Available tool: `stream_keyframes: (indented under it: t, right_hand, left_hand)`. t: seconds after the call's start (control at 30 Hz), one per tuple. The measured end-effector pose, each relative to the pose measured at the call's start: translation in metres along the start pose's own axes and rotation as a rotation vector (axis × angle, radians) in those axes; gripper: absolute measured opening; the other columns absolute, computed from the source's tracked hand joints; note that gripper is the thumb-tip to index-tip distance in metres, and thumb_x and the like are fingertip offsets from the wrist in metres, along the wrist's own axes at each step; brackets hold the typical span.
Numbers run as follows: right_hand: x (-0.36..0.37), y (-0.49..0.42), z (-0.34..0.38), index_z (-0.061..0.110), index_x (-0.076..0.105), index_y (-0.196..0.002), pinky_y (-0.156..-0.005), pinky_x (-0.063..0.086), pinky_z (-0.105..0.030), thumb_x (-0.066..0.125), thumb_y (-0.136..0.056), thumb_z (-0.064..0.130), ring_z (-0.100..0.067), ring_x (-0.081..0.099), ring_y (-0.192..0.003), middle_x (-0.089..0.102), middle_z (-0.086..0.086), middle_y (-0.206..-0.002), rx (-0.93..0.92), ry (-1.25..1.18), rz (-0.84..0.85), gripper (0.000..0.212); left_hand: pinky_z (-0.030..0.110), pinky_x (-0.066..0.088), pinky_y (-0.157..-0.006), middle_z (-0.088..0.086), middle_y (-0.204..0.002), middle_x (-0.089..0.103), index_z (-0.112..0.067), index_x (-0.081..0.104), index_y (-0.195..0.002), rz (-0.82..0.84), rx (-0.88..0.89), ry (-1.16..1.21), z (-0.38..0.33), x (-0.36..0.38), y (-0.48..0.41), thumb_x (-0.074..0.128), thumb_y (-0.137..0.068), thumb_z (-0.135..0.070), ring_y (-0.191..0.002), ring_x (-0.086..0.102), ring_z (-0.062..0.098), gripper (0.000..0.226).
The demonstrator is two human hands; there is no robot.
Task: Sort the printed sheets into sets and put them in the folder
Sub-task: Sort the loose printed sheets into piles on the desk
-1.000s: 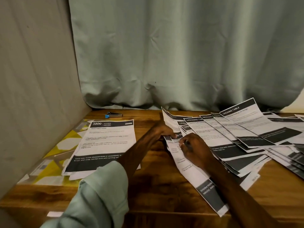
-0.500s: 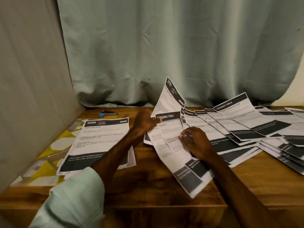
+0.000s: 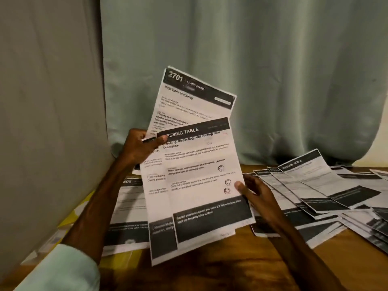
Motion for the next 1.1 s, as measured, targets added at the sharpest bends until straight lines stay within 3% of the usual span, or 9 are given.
stream_keyframes:
  t: [0.1,0.2,0.33,0.53,0.67,0.73,0.8,0.97,1.1]
  right_hand:
    - [0.007,0.004,0.037,0.011,0.068,-0.118,-0.071,0.063,-0.034,0.070,-0.088,0.030,-0.031,0.076,-0.093,0.076,-0.017,-0.110,0.049,-0.252,0.123,0.035]
    - [0.009,-0.003,0.049,0.014,0.070,-0.116,-0.077,0.063,-0.043,0.075,-0.089,0.023,-0.035,0.076,-0.093,0.077,-0.014,-0.106,0.070,-0.181,0.206,0.029]
    - [-0.009,-0.018,0.040,0.010,0.066,-0.120,-0.083,0.062,-0.048,0.077,-0.085,0.010,-0.031,0.076,-0.096,0.078,-0.009,-0.107,0.067,-0.184,0.092,0.036]
    - [-0.046,-0.017,-0.005,0.004,0.067,-0.120,-0.099,0.051,-0.063,0.081,-0.076,0.010,-0.040,0.072,-0.103,0.075,-0.018,-0.114,0.131,-0.314,-0.039,0.046]
    - [-0.059,-0.015,-0.021,0.004,0.068,-0.116,-0.082,0.063,-0.045,0.076,-0.077,0.004,-0.031,0.076,-0.095,0.077,-0.014,-0.108,0.135,-0.358,-0.127,0.039]
    - [-0.064,-0.015,-0.025,0.005,0.068,-0.113,-0.065,0.063,-0.033,0.073,-0.084,-0.001,-0.025,0.077,-0.086,0.079,-0.010,-0.100,0.135,-0.361,-0.168,0.031]
    - [-0.065,-0.015,-0.028,0.005,0.067,-0.114,-0.061,0.062,-0.031,0.071,-0.087,-0.001,-0.024,0.077,-0.084,0.079,-0.008,-0.098,0.143,-0.361,-0.179,0.027]
    - [-0.067,-0.015,-0.035,0.007,0.068,-0.112,-0.064,0.064,-0.037,0.068,-0.090,-0.002,-0.029,0.077,-0.086,0.078,-0.012,-0.102,0.172,-0.435,-0.217,0.024]
    - [-0.077,-0.015,-0.043,0.012,0.066,-0.123,-0.091,0.057,-0.056,0.076,-0.085,0.012,-0.034,0.074,-0.102,0.075,-0.014,-0.116,0.170,-0.439,-0.277,0.039]
  left_hand:
    - [0.029,0.061,-0.059,-0.002,-0.082,0.079,-0.013,0.078,-0.094,0.028,-0.040,0.030,0.002,0.005,0.003,0.083,-0.084,-0.021,-0.070,0.077,0.018,0.014]
    - [0.033,0.063,-0.062,0.005,-0.085,0.079,-0.010,0.077,-0.093,0.061,-0.075,0.092,0.006,0.028,0.005,0.083,-0.083,-0.019,-0.073,0.077,0.023,0.015]
    - [0.030,0.061,-0.059,0.003,-0.085,0.079,-0.011,0.077,-0.096,0.068,-0.146,0.218,0.014,0.067,0.013,0.083,-0.084,-0.021,-0.074,0.077,0.023,0.017]
    - [0.037,0.060,-0.067,0.013,-0.085,0.078,-0.002,0.075,-0.101,0.104,-0.199,0.264,0.038,0.108,0.020,0.072,-0.092,-0.036,-0.076,0.076,0.031,0.035]
    - [0.028,0.061,-0.061,0.012,-0.084,0.078,-0.002,0.074,-0.097,0.111,-0.274,0.347,0.055,0.132,0.030,0.073,-0.091,-0.026,-0.070,0.076,0.022,0.024]
    - [0.030,0.063,-0.065,0.013,-0.090,0.079,-0.005,0.073,-0.100,0.129,-0.341,0.441,0.067,0.141,0.035,0.076,-0.089,-0.019,-0.076,0.077,0.024,0.018]
    - [0.033,0.064,-0.068,0.014,-0.096,0.078,-0.006,0.071,-0.101,0.159,-0.385,0.480,0.077,0.146,0.039,0.077,-0.087,-0.013,-0.082,0.077,0.026,0.016]
    - [0.031,0.062,-0.063,0.009,-0.093,0.079,-0.005,0.071,-0.099,0.146,-0.362,0.488,0.080,0.151,0.043,0.080,-0.084,-0.010,-0.084,0.078,0.027,0.018]
    - [0.033,0.063,-0.068,0.005,-0.089,0.080,-0.008,0.073,-0.093,0.081,-0.317,0.422,0.080,0.147,0.042,0.080,-0.085,-0.022,-0.082,0.078,0.023,0.017]
Point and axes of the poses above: each hand's wrist, its own y-axis away from the middle knuckle, its own x-axis out of the palm, z = x × y, the point moved 6 cm from there along -y, towards the middle knuckle
